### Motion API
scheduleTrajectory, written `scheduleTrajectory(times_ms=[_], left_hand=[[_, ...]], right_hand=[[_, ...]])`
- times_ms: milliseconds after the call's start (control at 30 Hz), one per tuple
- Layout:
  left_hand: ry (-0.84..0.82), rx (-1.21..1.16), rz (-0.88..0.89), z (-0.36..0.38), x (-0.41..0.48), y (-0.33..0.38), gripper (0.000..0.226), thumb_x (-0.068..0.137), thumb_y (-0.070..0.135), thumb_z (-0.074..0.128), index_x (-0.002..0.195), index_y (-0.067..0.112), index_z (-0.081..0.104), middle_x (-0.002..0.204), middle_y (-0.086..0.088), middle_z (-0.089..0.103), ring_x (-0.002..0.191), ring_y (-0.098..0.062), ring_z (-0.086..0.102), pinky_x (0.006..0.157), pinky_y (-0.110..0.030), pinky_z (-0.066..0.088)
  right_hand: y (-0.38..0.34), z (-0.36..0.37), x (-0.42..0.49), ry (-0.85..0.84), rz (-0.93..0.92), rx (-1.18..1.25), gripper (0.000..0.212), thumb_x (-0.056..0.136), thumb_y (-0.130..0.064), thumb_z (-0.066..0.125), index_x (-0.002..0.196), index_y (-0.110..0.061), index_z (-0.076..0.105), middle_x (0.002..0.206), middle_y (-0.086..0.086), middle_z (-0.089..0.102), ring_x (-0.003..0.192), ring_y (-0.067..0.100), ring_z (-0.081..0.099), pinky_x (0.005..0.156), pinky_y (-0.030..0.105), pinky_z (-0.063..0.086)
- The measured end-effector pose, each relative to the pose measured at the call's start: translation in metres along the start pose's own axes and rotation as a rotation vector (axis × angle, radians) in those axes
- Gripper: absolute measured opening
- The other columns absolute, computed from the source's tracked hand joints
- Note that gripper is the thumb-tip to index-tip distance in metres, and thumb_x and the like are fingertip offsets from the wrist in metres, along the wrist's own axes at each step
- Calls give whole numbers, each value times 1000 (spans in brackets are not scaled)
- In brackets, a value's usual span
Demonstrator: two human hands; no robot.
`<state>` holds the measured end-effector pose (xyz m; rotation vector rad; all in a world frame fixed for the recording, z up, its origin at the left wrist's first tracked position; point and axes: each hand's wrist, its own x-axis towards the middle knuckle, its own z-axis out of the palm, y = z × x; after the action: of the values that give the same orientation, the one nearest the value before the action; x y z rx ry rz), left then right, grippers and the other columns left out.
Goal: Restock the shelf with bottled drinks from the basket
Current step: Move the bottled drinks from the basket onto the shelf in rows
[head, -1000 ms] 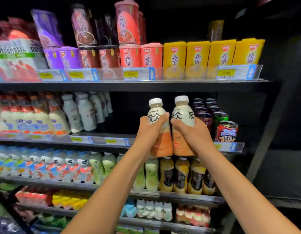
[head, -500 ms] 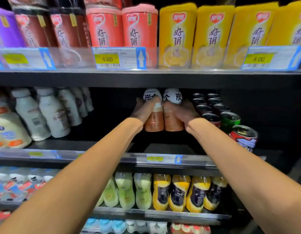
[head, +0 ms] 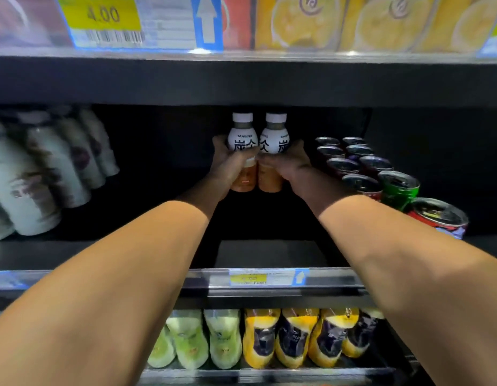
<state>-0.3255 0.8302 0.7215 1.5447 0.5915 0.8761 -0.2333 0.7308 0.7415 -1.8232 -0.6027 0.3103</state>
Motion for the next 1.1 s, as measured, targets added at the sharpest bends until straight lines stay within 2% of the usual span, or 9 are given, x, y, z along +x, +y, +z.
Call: scheduleTrajectory(times_ms=[133, 233, 333, 400, 467, 633, 967, 1100], left_hand=[[10, 26, 57, -6, 16, -8, 61, 78, 28, 82, 127, 19, 47, 104, 7, 63, 94, -9, 65, 76, -26, 53], [17, 52, 70, -7, 29, -14, 64, 76, 31, 84, 130, 17, 53, 105, 6, 65, 100, -13, 66, 80, -26, 54], [26, 94, 67, -5, 39, -18, 61, 73, 36, 85, 125, 21, 57, 111, 3, 69, 103, -16, 67, 91, -37, 56], [45, 157, 79, -4, 44, -19, 65, 71, 41, 85, 126, 22, 57, 118, 1, 69, 107, -17, 66, 94, -38, 54], [70, 188, 84, -3, 48, -19, 67, 70, 43, 86, 126, 20, 57, 120, -1, 68, 108, -19, 65, 95, -39, 54], [92, 248, 67, 0, 57, -20, 69, 69, 46, 85, 123, 13, 58, 121, -5, 68, 107, -21, 66, 94, -40, 54], [102, 263, 57, 5, 67, -21, 65, 72, 44, 84, 123, 13, 60, 121, -4, 68, 107, -18, 66, 82, -26, 51], [89, 303, 20, 5, 68, -19, 67, 72, 48, 83, 124, 13, 61, 123, -4, 67, 110, -20, 65, 89, -30, 52]], right_hand=[[-2, 6, 15, 4, 5, -97, 82, 72, -37, 86, 135, -12, 39, 131, 8, 59, 118, 28, 60, 100, 41, 50], [-1, 9, 21, 54, -10, -207, 80, 74, -42, 83, 136, -13, 43, 134, 8, 60, 121, 26, 59, 94, 32, 48], [1, 9, 25, 89, -30, -285, 78, 74, -45, 82, 135, -13, 47, 135, 8, 60, 123, 27, 58, 94, 32, 47], [5, 11, 29, 107, -19, -255, 77, 72, -43, 84, 133, -13, 48, 131, 9, 62, 119, 27, 61, 93, 33, 50], [8, 14, 32, 123, -7, -201, 76, 71, -40, 86, 130, -12, 47, 129, 10, 62, 116, 28, 62, 88, 32, 50], [14, 16, 39, 118, -2, -205, 74, 76, -35, 83, 132, -9, 43, 134, 13, 58, 122, 30, 58, 90, 31, 46], [17, 22, 50, 126, 6, -217, 73, 76, -31, 84, 133, -12, 42, 133, 12, 58, 121, 30, 58, 90, 32, 49], [15, 22, 50, 116, 31, -216, 73, 77, -33, 82, 134, -12, 41, 134, 12, 57, 122, 30, 58, 89, 30, 47]])
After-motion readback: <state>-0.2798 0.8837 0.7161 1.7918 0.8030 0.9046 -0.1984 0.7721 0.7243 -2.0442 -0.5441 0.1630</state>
